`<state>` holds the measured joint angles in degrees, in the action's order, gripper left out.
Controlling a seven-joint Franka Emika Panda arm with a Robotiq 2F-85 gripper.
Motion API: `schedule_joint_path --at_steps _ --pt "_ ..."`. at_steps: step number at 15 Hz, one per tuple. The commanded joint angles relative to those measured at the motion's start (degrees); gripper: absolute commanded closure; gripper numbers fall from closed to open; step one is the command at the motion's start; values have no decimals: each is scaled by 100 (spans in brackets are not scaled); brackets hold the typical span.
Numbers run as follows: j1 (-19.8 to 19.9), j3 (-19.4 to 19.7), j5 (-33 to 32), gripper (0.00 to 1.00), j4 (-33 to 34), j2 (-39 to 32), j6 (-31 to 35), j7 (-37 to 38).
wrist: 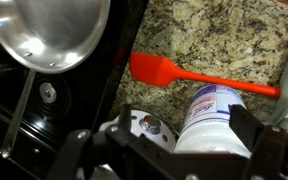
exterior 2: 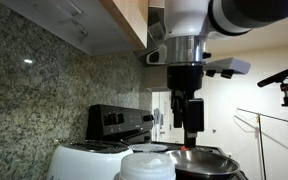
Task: Open the lid of the container
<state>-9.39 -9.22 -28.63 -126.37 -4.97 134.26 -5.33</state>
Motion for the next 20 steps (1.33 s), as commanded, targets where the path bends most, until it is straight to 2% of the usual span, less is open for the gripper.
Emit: schedule_joint_path --at_steps 1,9,20 --pt "-144 -24 -379 0 -58 -57 -59 190" --pt "-529 -163 -1187 0 -27 -338 -57 605" --pt "-754 -229 -1926 0 428 -763 141 1006"
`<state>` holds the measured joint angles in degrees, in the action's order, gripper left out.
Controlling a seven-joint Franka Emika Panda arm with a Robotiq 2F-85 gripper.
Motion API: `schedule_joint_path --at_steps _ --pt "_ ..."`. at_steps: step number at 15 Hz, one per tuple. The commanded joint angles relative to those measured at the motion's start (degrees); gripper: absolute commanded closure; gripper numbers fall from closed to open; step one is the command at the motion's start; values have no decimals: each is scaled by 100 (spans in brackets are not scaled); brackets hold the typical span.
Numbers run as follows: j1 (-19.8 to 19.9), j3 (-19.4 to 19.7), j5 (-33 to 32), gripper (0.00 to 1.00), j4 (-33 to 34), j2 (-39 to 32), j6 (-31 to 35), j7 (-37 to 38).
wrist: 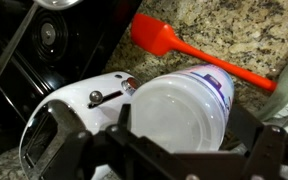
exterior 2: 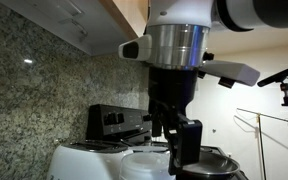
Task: Open the lid of the container
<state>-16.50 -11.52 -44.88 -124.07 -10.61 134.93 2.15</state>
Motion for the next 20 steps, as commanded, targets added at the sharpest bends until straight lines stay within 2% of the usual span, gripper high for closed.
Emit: schedule_joint_path --at_steps 1,6,9,20 --pt "-63 7 -411 0 225 -240 97 329" --pt "-156 32 -1320 0 300 -342 274 1087" --pt "-199 -15 -1570 0 261 -315 172 1337" --pt "-309 -122 -1743 0 127 -150 114 1599"
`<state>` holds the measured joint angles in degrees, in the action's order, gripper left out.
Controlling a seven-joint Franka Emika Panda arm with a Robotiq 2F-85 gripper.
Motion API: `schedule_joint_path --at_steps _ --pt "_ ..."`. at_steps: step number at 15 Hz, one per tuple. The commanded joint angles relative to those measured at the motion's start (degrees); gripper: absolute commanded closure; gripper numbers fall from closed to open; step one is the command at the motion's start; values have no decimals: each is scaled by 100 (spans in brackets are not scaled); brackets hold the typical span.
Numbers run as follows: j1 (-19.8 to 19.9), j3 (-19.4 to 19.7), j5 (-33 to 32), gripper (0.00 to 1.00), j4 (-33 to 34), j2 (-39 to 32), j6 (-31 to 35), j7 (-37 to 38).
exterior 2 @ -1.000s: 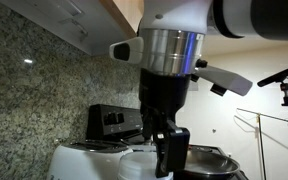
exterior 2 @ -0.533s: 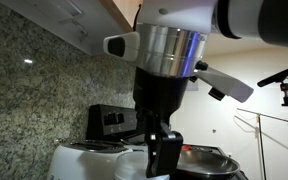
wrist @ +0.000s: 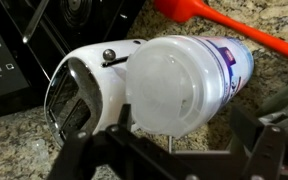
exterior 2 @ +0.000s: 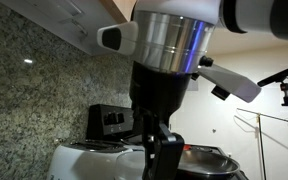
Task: Open the lid of the container
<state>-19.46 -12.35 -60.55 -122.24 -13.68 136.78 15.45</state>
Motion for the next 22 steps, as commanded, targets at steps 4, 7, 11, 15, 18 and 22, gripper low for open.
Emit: schedule_joint_path --at_steps 4,7,11,15,18,22 --pt "25 -52 -212 0 -37 298 4 460" --pt "57 -53 -166 0 74 345 19 465" --pt "84 -40 -178 0 209 287 -8 429" --pt "127 -12 -98 0 265 191 -54 358" --pt "143 -11 -152 0 232 185 -40 415" --pt "118 -28 -191 0 182 229 -36 462"
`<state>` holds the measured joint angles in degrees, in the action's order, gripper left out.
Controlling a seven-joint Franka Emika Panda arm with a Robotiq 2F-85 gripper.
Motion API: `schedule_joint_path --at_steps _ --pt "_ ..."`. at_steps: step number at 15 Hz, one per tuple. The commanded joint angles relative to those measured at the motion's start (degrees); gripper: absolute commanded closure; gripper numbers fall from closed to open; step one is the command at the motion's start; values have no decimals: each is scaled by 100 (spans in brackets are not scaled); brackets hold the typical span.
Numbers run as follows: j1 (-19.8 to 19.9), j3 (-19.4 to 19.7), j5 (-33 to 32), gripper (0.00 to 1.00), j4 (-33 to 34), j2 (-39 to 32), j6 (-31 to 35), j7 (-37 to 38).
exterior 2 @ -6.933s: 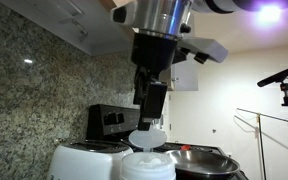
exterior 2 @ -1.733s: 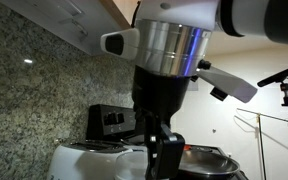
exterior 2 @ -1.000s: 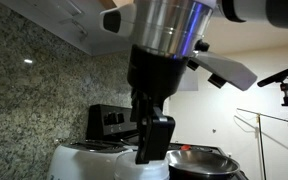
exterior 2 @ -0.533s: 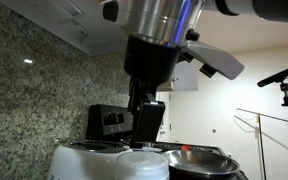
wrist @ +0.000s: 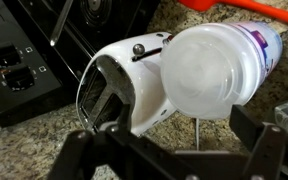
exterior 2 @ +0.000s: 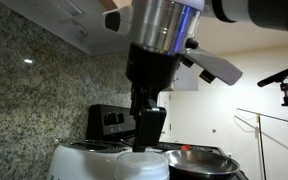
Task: Open the lid of the container
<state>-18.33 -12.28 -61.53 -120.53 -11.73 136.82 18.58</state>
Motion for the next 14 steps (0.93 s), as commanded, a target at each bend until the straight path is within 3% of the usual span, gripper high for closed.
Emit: schedule_joint_path --at_steps 1,14 --pt "-7 -41 -120 0 -18 48 -39 162" --pt "-36 -71 -172 0 46 -92 -80 110"
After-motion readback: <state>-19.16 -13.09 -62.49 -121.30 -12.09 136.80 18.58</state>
